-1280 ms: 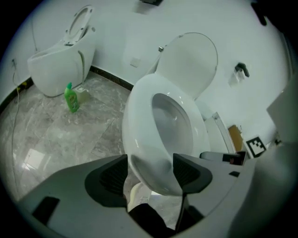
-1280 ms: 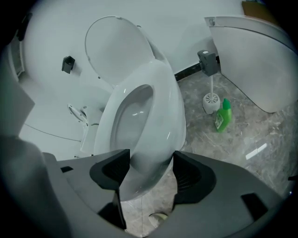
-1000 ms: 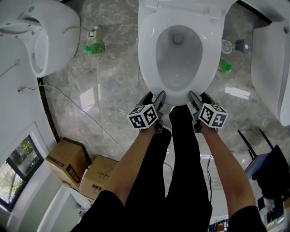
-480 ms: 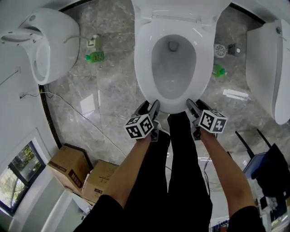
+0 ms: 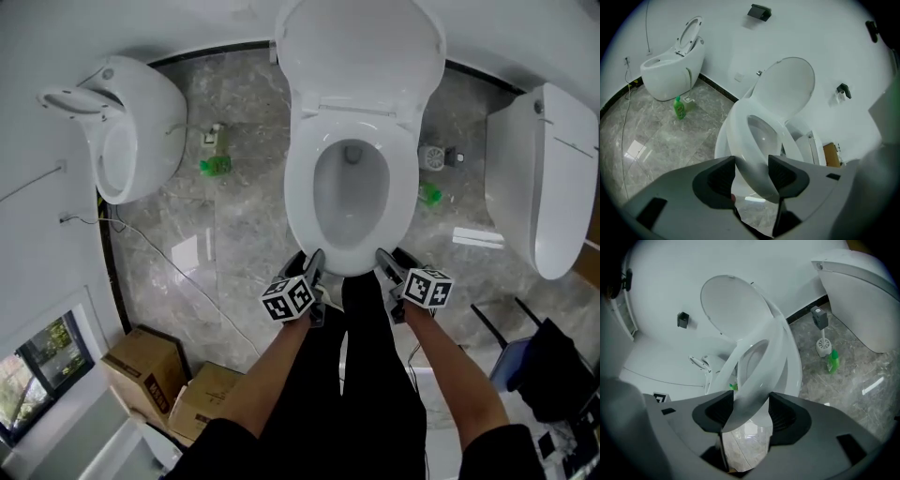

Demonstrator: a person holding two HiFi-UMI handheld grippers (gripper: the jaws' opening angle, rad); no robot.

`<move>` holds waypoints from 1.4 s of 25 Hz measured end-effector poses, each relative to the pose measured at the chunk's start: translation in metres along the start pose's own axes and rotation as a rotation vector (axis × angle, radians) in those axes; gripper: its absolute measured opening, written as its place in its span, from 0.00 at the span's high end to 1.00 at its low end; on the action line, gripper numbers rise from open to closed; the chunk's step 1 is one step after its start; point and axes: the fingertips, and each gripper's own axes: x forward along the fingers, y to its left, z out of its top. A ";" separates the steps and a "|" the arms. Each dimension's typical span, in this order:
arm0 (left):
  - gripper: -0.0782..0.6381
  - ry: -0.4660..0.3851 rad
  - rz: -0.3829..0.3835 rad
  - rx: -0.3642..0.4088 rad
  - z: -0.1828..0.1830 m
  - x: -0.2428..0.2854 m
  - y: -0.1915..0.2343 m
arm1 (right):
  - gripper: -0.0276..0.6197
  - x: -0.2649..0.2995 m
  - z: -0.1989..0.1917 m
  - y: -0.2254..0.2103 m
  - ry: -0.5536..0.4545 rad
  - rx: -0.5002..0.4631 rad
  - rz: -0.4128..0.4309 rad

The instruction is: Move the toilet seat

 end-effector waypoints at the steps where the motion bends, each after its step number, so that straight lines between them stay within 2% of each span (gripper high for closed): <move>1: 0.57 0.004 0.000 -0.006 0.005 -0.006 -0.006 | 0.57 -0.006 0.003 0.006 0.009 0.008 0.002; 7: 0.57 -0.028 -0.010 -0.044 0.042 -0.030 -0.033 | 0.57 -0.022 0.031 0.036 0.021 0.046 -0.003; 11: 0.57 -0.033 -0.049 -0.074 0.062 -0.046 -0.049 | 0.56 -0.038 0.053 0.056 -0.018 0.074 -0.013; 16: 0.55 -0.050 -0.113 -0.075 0.092 -0.062 -0.068 | 0.56 -0.049 0.077 0.079 -0.040 0.123 0.012; 24: 0.53 -0.118 -0.141 -0.128 0.141 -0.079 -0.106 | 0.56 -0.071 0.121 0.108 -0.109 0.219 0.044; 30: 0.52 -0.111 -0.162 -0.142 0.168 -0.087 -0.120 | 0.55 -0.077 0.144 0.126 -0.147 0.254 0.062; 35: 0.52 -0.160 -0.190 -0.197 0.192 -0.093 -0.133 | 0.55 -0.082 0.167 0.137 -0.192 0.298 0.064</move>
